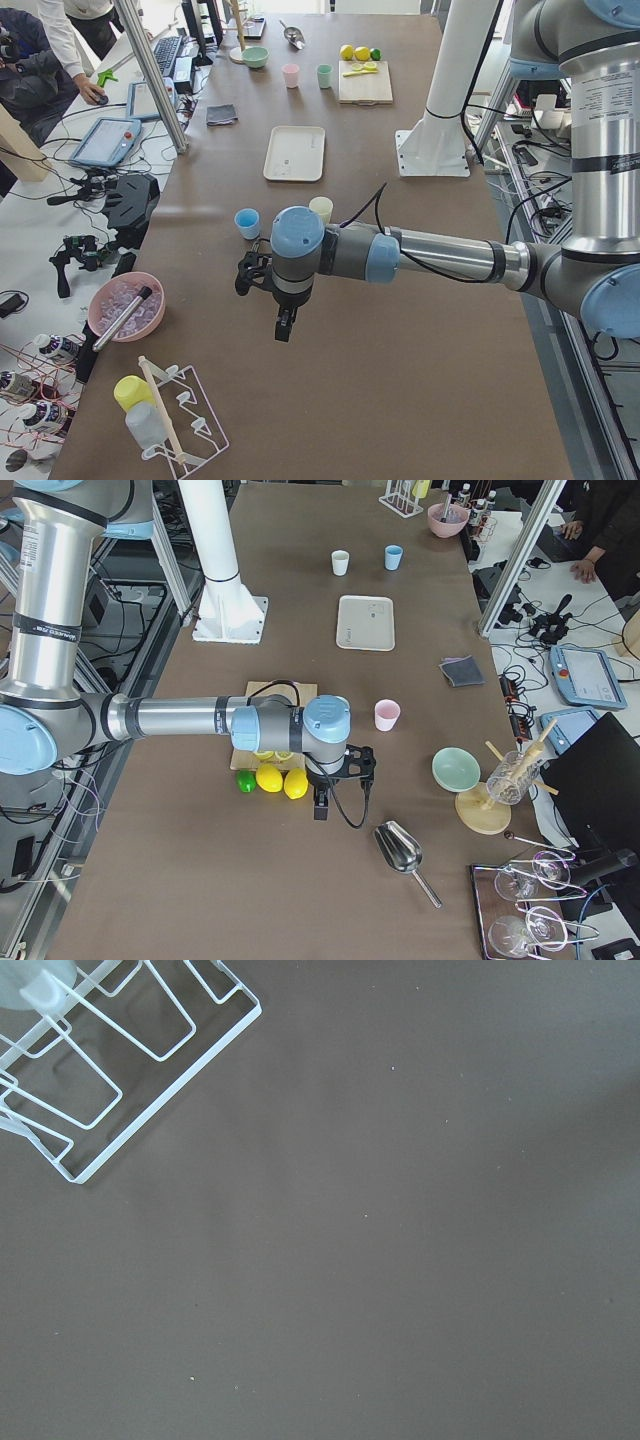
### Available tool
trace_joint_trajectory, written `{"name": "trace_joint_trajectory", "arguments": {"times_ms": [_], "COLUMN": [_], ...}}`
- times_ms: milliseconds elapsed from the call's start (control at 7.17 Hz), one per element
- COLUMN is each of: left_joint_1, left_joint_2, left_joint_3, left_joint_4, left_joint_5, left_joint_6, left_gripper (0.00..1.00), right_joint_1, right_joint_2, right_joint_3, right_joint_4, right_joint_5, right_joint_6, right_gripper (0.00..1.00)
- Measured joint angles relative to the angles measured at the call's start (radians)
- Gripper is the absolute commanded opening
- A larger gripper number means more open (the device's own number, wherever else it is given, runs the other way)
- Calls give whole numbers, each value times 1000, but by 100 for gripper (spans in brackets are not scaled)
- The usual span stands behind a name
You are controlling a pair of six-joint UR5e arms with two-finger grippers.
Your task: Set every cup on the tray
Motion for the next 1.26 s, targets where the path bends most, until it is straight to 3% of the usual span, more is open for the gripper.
{"name": "trace_joint_trajectory", "arguments": {"times_ms": [558, 837, 1256], "left_joint_1": [1, 20, 199], "left_joint_2": [-89, -102, -115], "left_joint_3": [8, 8, 14], "left_joint_4": [-200, -281, -417], "left_joint_5": [-17, -89, -115], "left_joint_6": [-34, -72, -406], "left_gripper": [98, 98, 99], "right_joint_1": [3, -3, -96], "right_joint_2": [131, 182, 237], "right_joint_3": [87, 85, 86], "right_joint_4": [0, -1, 0], "right_joint_5": [-20, -21, -23], "right_joint_6": [6, 18, 225], "right_gripper": [100, 100, 100]}}
